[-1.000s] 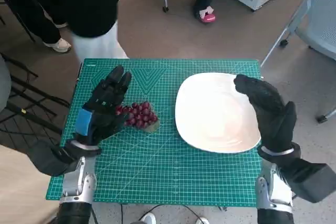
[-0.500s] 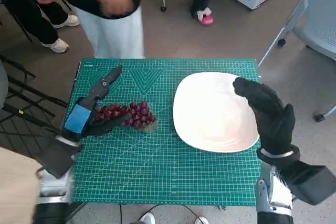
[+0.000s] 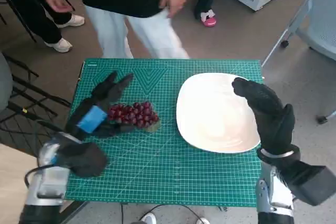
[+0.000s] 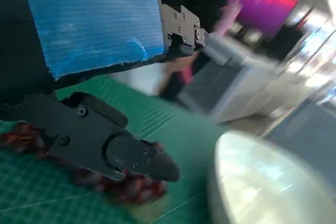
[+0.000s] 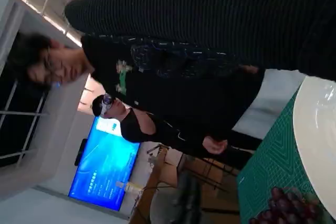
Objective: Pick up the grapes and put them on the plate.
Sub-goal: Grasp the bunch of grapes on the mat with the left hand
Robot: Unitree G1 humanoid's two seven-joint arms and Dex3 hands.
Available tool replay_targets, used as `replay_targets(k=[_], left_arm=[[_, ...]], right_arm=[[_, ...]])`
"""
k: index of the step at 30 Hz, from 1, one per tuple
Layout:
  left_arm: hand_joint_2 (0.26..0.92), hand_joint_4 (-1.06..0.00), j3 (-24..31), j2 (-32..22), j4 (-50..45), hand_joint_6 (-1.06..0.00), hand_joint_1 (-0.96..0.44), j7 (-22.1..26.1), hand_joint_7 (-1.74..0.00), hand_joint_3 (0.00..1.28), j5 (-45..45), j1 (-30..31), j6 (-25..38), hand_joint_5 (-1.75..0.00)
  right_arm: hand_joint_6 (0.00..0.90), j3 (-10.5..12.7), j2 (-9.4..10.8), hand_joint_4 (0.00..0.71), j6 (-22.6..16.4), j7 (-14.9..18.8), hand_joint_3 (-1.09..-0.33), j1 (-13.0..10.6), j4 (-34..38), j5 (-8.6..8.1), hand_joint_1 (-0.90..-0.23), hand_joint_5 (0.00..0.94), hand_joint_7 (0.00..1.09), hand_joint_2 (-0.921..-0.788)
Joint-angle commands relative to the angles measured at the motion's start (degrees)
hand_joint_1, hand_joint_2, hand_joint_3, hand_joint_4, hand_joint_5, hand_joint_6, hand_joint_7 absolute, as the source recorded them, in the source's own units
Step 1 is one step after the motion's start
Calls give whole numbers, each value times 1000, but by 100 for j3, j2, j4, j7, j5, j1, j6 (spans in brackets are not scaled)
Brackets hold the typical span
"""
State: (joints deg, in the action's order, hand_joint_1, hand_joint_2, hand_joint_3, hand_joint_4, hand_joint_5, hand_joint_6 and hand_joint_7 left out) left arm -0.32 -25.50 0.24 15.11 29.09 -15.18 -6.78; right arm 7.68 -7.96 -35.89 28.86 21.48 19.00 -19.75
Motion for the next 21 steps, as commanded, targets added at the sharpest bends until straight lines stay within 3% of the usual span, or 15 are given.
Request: replay_targets(k=[1, 11, 21], left_arm=[[739, 1, -322, -60, -272, -184, -473, 161, -19, 0, 466, -93, 685, 1], [733, 1, -961, 33, -21, -204, -473, 362, -20, 0, 1157, -552, 1738, 1], [735, 1, -1354, 104, 860, -209, -480, 286, -15, 1, 1170, -1079, 1974, 1]], right_arm=[[186, 0, -29, 358, 93, -39, -800, -80, 47, 96, -623, 0, 15, -921], [182, 13, -26, 358, 102, -77, -797, -89, 26, 98, -608, 0, 14, -921], [182, 22, -16, 359, 111, -124, -797, -114, 3, 98, -610, 1, 15, -921]])
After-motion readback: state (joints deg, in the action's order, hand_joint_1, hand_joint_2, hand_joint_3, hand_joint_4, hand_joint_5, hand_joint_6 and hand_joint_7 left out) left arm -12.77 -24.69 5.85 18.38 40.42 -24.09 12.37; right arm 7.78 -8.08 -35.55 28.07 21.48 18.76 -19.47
